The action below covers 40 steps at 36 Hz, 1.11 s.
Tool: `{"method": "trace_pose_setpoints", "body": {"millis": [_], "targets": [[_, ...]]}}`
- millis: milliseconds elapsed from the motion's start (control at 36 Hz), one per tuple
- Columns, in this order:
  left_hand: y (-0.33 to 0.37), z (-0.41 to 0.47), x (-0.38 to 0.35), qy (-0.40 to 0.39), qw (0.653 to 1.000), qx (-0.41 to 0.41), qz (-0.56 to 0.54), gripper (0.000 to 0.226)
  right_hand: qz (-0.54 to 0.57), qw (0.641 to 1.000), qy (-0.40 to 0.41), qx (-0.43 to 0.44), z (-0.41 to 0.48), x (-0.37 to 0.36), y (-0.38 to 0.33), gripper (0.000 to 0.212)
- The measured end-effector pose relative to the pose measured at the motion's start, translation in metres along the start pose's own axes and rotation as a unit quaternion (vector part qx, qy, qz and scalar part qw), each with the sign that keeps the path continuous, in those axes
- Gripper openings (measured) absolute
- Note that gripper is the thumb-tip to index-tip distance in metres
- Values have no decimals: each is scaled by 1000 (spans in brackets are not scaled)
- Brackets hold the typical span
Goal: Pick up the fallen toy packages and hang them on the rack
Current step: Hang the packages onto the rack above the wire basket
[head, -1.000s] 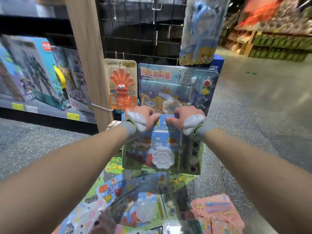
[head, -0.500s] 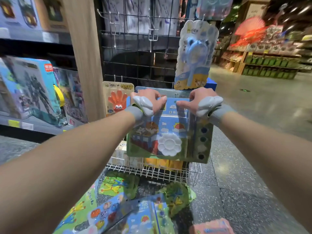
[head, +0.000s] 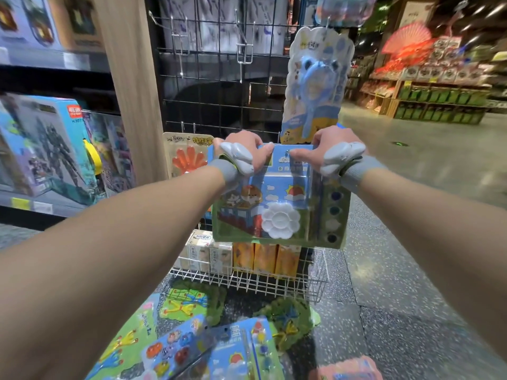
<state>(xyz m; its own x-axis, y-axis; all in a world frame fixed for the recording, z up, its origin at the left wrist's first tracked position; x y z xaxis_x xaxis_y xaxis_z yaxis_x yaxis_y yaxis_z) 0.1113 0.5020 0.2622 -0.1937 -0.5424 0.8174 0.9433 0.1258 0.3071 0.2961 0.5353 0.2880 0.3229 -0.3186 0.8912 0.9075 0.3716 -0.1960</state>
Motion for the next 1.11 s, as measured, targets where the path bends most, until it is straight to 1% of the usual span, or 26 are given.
{"method": "trace_pose_setpoints", "body": {"millis": [139,250,389,472,583,750,861,944,1056,1111], "targets": [[-2,3,-4,4,1000,0,3,45,10,1000,-8,1,1,-3,1,55],[-4,3,-7,13,1000,-6,20,39,34,999,9,16,6,-10,5,42],[-5,9,-12,16,998,-25,47,31,12,1000,13,26,8,-17,4,38],[-6,14,-13,16,999,-31,37,27,0,999,23,22,11,-20,4,35],[-9,19,-12,26,999,-34,2,32,-22,999,36,15,16,-18,4,37],[-10,27,-15,19,999,-46,6,42,-10,999,40,5,19,-22,6,31],[-8,30,-11,35,998,-40,22,45,1,999,49,2,19,-23,5,28],[-8,29,-10,34,998,-37,30,45,5,998,60,3,19,-22,5,30],[-10,25,-6,47,999,-28,0,48,-9,996,88,9,17,-17,3,38],[-11,19,-5,53,998,-24,1,45,-20,995,96,14,12,-13,0,39]]}}
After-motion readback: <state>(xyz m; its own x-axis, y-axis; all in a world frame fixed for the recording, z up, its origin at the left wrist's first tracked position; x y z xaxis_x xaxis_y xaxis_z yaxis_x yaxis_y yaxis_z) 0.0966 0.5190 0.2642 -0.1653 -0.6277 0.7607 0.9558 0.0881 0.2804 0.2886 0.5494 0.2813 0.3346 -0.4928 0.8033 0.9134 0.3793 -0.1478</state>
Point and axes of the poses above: each hand's wrist, its own z-axis towards the middle knuckle, its own x-axis out of the back of the hand, y = z × x, the point moved 8 cm from there along z, towards the middle knuckle, and after that the axes turned 3 degrees about y, right-handed, at the moved point
